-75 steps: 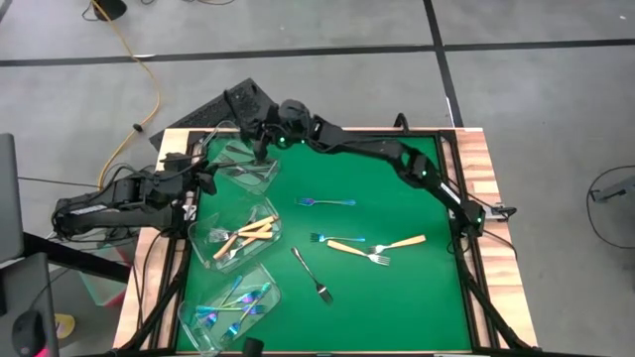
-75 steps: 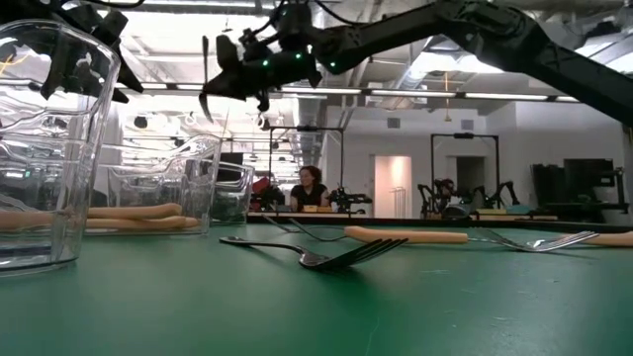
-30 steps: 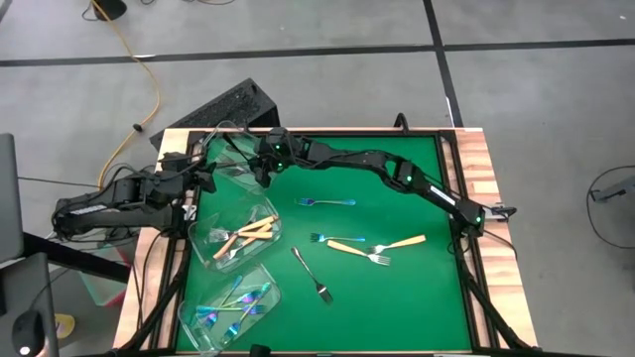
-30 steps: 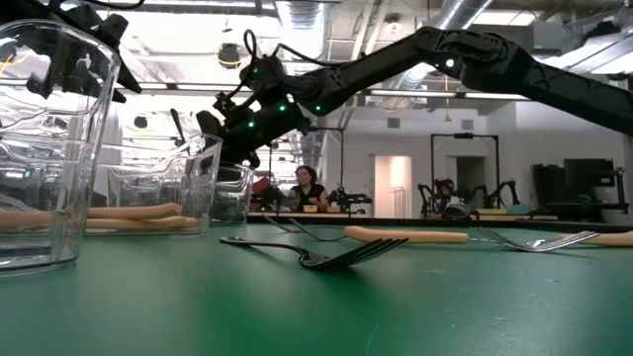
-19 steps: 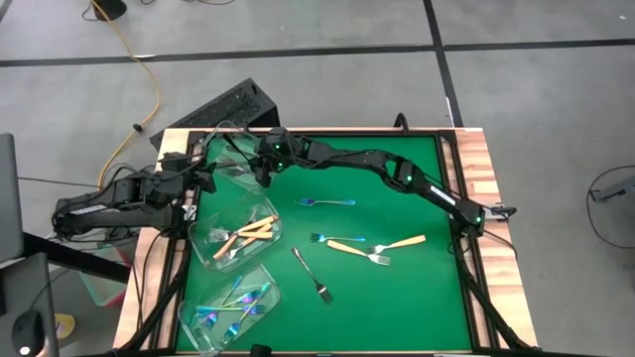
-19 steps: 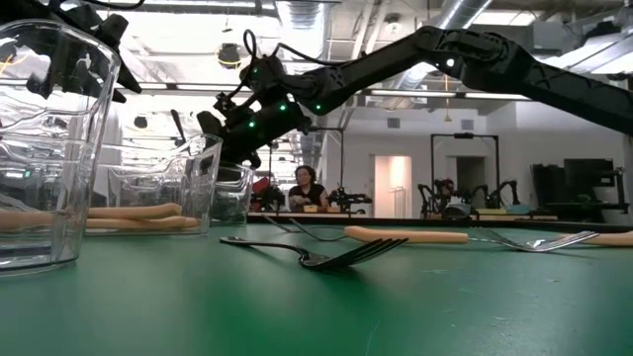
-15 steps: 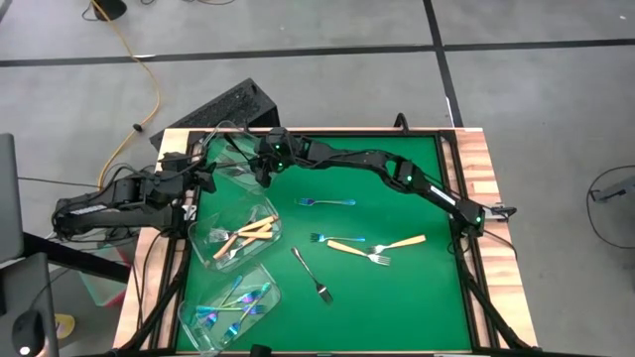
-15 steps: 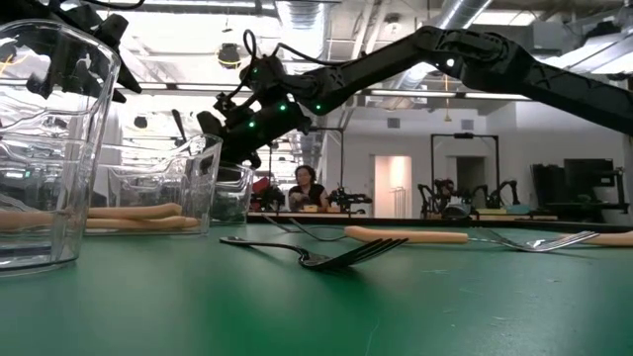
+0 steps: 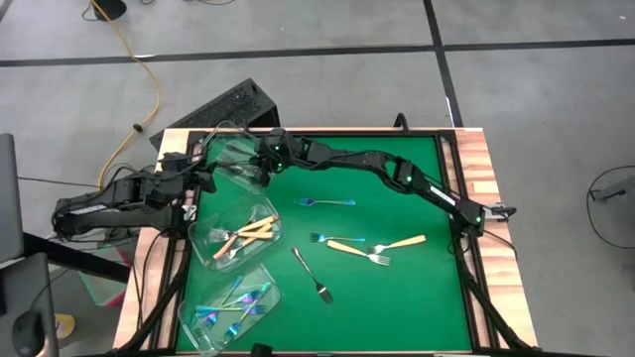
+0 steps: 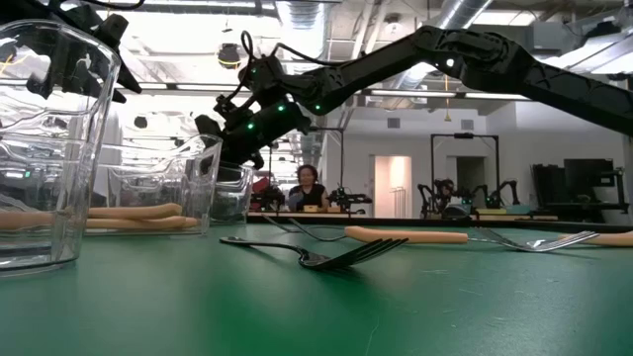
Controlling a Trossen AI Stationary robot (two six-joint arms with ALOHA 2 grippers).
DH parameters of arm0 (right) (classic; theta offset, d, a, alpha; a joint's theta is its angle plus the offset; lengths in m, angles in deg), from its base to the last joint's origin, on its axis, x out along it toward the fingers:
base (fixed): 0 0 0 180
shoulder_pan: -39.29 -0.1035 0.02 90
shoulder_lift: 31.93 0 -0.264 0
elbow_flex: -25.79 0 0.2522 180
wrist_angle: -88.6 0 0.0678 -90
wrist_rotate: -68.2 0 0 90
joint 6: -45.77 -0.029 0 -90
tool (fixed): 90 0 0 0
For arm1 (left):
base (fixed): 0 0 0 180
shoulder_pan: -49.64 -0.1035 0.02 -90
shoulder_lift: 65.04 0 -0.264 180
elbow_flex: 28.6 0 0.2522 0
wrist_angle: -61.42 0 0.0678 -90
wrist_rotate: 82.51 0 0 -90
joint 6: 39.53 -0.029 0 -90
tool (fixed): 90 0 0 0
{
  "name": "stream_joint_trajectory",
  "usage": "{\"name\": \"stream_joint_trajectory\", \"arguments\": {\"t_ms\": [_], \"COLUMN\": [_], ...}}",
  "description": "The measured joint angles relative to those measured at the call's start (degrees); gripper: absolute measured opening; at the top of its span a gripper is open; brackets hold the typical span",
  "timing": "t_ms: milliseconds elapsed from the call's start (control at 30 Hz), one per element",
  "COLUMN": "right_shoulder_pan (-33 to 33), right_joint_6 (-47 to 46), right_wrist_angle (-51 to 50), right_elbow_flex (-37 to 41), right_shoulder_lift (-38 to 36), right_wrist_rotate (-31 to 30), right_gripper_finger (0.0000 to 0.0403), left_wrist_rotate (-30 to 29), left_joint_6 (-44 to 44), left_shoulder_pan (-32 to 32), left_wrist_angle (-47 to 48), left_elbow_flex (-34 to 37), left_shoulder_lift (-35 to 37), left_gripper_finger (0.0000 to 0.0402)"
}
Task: Sort silverware by color (type)
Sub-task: Put the orange fork into the middle transparent bin
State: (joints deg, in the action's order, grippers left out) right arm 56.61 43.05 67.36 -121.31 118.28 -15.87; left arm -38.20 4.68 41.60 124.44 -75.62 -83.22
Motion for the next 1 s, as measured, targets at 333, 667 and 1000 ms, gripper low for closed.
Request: {"name": "stream_joint_trajectory", "arguments": {"t_ms": [333, 667, 1000], "right_shoulder_pan": [-0.1, 0.7, 2.5], "right_joint_6": [-2.1, -3.5, -1.4], "right_wrist_angle": [-1.7, -3.9, -19.9], "right_elbow_flex": [-1.3, -1.1, -1.2], "right_shoulder_lift": [-0.3, -8.6, -20.0], "right_wrist_rotate": [0.0, 0.0, -4.8], "right_gripper_finger": [0.0062, 0.0062, 0.0062], "left_wrist_rotate": [0.0, 0.5, 0.6], "left_joint_6": [0.0, 0.0, 0.0], "left_shoulder_pan": [0.0, 0.0, 0.0], "left_wrist_angle": [0.5, 0.7, 0.6], "left_elbow_flex": [0.0, 0.0, 0.0], "left_shoulder_lift": [0.0, 0.0, 0.0], "left_gripper_finger": [0.0172, 0.0172, 0.0172]}}
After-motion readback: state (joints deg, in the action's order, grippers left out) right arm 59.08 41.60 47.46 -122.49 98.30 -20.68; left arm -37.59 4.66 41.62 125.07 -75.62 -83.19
